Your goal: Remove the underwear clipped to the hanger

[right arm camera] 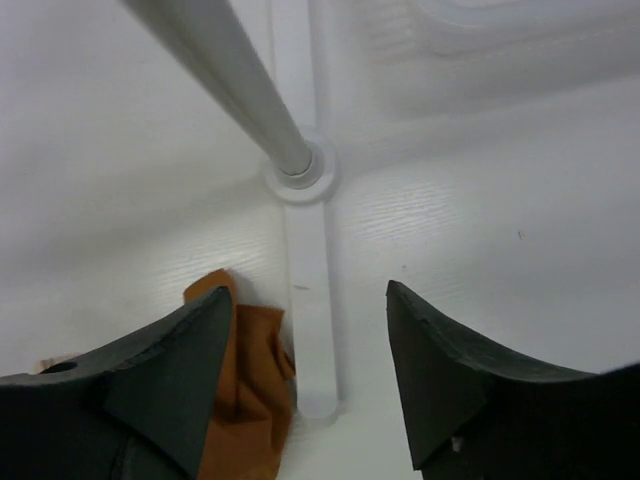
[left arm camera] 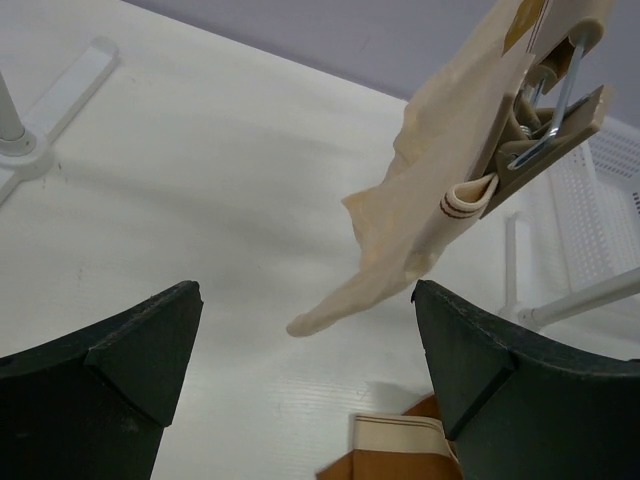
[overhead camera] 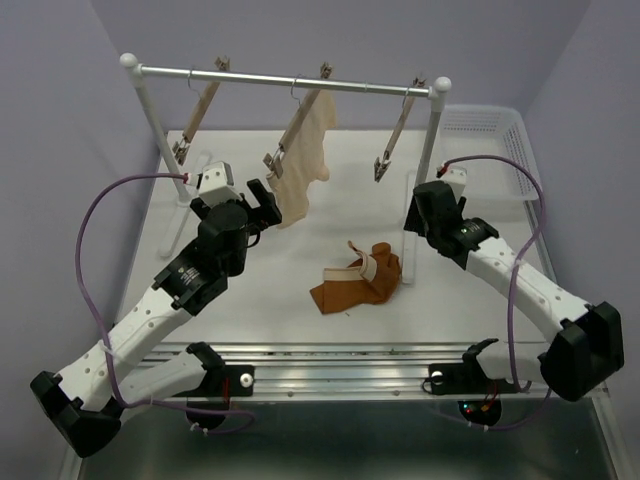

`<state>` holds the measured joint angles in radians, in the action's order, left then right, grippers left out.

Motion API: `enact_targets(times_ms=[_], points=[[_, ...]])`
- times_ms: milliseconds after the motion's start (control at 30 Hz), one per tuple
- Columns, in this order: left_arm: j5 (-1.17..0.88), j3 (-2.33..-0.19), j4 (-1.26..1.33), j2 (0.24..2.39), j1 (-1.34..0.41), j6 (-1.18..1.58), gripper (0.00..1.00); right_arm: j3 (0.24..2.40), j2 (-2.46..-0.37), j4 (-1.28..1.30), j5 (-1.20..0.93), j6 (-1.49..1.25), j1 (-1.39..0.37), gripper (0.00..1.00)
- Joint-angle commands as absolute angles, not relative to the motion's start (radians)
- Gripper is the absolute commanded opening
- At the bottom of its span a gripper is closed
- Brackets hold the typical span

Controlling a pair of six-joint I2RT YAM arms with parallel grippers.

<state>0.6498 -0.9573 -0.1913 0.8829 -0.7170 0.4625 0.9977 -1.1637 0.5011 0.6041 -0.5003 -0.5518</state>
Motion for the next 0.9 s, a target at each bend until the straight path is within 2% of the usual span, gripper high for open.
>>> enact_targets(times_ms=[0,67,167,433,667,733,800,833,867], points=[[0.653,-0.983,-0.167,0.867,-0.704,0.472,0.99,1.015,-1.256,0.321,0.524,-0.493,-0.401,0.66],[0.66,-0.974,-0.167,0.853,-0.701,0.476,0.99,1.019,-1.339,0.197,0.369,-0.45,-0.348,0.62],[0.67,-0.963,-0.16,0.831,-0.698,0.476,0.99,1.052,-1.443,0.083,0.304,-0.356,-0.324,0.56],[0.724,-0.968,-0.173,0.799,-0.687,0.477,0.99,1.282,-1.681,0.012,0.272,-0.158,-0.314,0.38],[0.75,-0.974,-0.178,0.787,-0.68,0.472,0.99,1.509,-1.877,0.012,0.212,-0.063,-0.314,0.35],[0.755,-0.976,-0.186,0.788,-0.678,0.474,0.99,1.531,-1.887,0.038,0.186,-0.087,-0.314,0.38],[0.756,-0.979,-0.195,0.787,-0.677,0.482,0.99,1.502,-1.859,0.061,0.152,-0.116,-0.314,0.5],[0.758,-0.977,-0.199,0.785,-0.676,0.488,0.99,1.473,-1.835,0.075,0.147,-0.147,-0.314,0.65],[0.758,-0.973,-0.201,0.782,-0.675,0.491,0.99,1.438,-1.772,0.078,0.149,-0.162,-0.314,0.76]])
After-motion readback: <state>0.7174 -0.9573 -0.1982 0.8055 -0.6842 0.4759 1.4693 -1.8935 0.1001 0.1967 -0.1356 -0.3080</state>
